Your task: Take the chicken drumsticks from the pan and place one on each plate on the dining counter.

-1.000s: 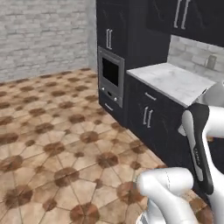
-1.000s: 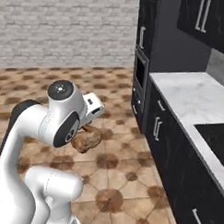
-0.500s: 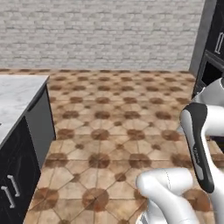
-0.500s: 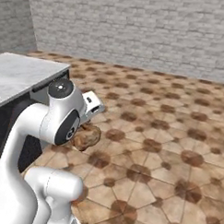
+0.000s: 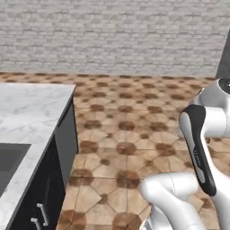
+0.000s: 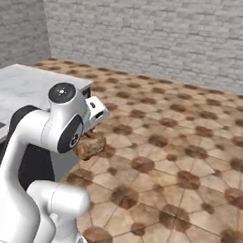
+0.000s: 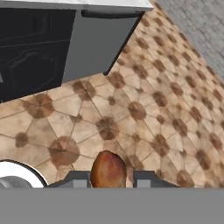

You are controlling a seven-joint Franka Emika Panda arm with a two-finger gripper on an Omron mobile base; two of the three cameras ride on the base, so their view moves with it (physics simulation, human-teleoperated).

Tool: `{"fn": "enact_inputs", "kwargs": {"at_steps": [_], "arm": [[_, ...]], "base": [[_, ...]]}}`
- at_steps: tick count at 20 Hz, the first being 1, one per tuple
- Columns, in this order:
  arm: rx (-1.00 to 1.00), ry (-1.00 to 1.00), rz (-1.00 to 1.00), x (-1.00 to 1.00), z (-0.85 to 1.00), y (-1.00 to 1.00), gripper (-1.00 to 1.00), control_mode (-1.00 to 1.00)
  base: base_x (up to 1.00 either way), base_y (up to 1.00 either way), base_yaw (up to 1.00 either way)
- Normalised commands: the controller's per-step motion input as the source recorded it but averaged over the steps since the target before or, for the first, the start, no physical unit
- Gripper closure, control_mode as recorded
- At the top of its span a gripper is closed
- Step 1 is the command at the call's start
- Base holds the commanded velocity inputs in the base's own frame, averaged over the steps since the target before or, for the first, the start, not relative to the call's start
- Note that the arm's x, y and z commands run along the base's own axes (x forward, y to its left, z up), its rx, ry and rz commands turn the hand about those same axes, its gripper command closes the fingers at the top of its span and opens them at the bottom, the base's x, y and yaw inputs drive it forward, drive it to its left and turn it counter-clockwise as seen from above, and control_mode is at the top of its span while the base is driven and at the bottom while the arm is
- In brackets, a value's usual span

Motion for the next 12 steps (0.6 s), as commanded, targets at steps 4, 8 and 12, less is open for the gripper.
{"fn": "enact_inputs", "kwargs": {"at_steps": [4,8,12], "arm": [[0.0,0.0,0.0,0.0,0.0,0.0,1.0,1.0],[0.0,0.0,0.0,0.0,0.0,0.0,1.0,1.0],[0.0,0.0,0.0,0.0,0.0,0.0,1.0,1.0]], "base": [[1.0,0.37,0.0],[1.0,0.23,0.0],[1.0,0.14,0.0]]}}
